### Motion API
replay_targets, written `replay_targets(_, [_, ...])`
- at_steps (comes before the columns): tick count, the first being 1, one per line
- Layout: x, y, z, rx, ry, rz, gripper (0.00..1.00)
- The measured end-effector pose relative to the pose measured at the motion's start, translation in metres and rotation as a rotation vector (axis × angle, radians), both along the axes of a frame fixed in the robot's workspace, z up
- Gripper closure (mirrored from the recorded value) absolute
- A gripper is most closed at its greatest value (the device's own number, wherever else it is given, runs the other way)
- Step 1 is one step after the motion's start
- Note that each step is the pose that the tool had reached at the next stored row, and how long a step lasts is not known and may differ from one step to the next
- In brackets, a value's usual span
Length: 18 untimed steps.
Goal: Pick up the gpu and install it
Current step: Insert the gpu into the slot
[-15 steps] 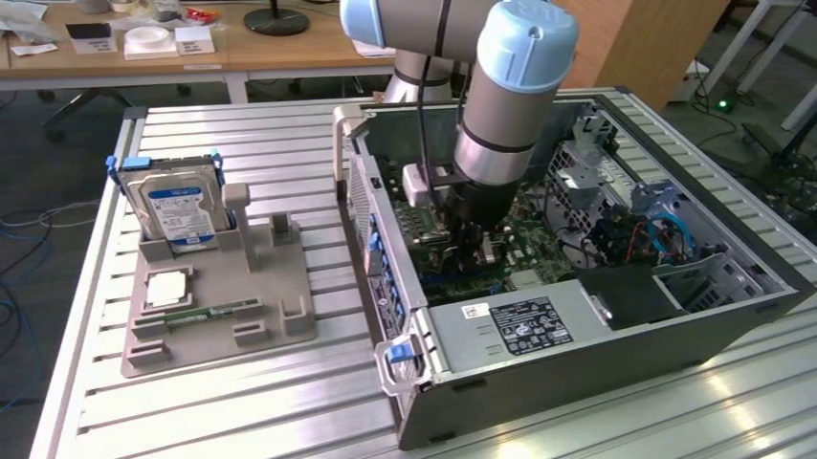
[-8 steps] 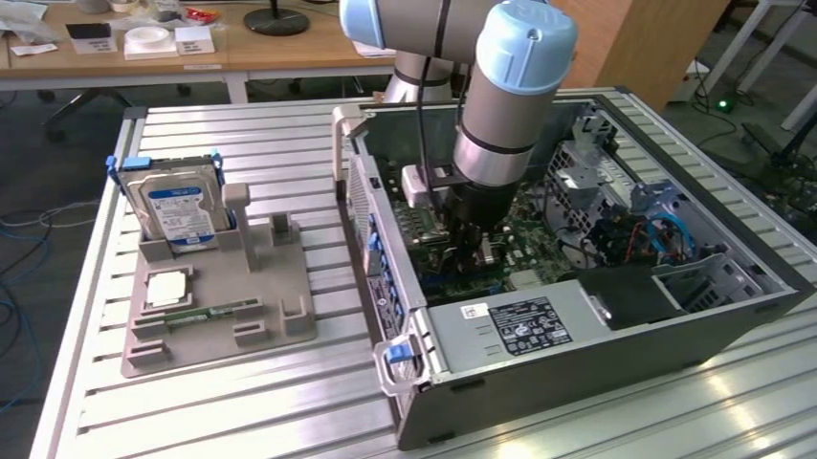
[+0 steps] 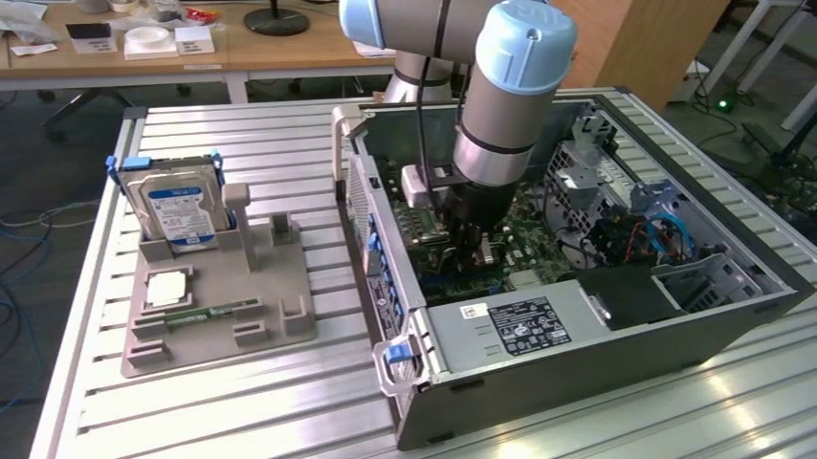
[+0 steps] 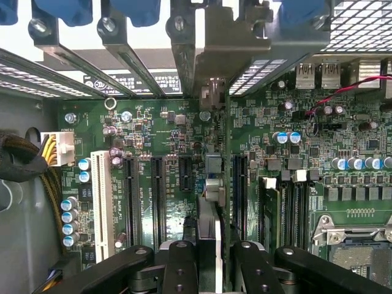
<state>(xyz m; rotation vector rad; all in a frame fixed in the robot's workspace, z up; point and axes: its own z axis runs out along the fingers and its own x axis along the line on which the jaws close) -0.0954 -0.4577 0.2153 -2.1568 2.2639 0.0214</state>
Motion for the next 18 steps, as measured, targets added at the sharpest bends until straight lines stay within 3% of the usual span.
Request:
replay_targets(3, [0.000,0.0000,0.0000,0.0001,0.0000,0.000,0.73])
replay_targets(4, [0.000,0.0004,-0.0009,0.0036,0.0007,-0.001,0.72])
replay_targets(8, [0.000,0.0001,0.0025,0.0012,0.0015,0.000,0.66])
replay_targets(18, [0.000,0.0001,0.0312,0.0011,0.0016,0.000,0.66])
